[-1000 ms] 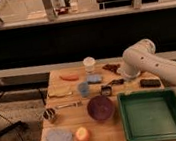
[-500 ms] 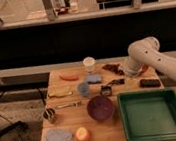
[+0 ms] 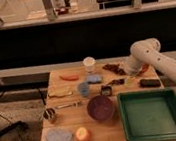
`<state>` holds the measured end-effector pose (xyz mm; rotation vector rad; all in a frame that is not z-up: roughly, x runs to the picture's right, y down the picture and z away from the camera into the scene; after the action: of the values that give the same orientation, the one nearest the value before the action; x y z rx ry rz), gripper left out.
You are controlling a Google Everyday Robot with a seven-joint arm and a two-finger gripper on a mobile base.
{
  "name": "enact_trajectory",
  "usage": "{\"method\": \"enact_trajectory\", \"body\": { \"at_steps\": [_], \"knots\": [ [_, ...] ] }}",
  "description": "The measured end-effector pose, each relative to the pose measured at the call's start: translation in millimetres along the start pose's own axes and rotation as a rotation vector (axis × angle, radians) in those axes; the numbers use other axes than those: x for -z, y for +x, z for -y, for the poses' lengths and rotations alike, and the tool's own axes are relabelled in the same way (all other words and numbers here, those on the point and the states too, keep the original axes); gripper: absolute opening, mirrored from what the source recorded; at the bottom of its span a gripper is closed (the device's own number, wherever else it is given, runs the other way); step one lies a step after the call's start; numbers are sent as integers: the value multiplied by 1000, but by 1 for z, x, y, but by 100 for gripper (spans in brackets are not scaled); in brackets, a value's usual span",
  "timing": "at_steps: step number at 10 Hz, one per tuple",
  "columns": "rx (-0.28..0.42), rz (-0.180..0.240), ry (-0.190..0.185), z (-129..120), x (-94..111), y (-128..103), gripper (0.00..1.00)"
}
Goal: Wipe purple bowl with brush
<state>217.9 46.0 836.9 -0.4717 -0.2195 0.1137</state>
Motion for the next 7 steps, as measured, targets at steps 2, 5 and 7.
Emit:
{"method": "enact_trajectory", "body": {
  "at_steps": [2, 5, 7],
  "knots": [
    [-12, 4, -2, 7, -12, 4, 80],
    [-44, 1, -31, 9, -30, 17, 80],
    [-68, -8, -41, 12, -37, 30, 80]
  ]
}}
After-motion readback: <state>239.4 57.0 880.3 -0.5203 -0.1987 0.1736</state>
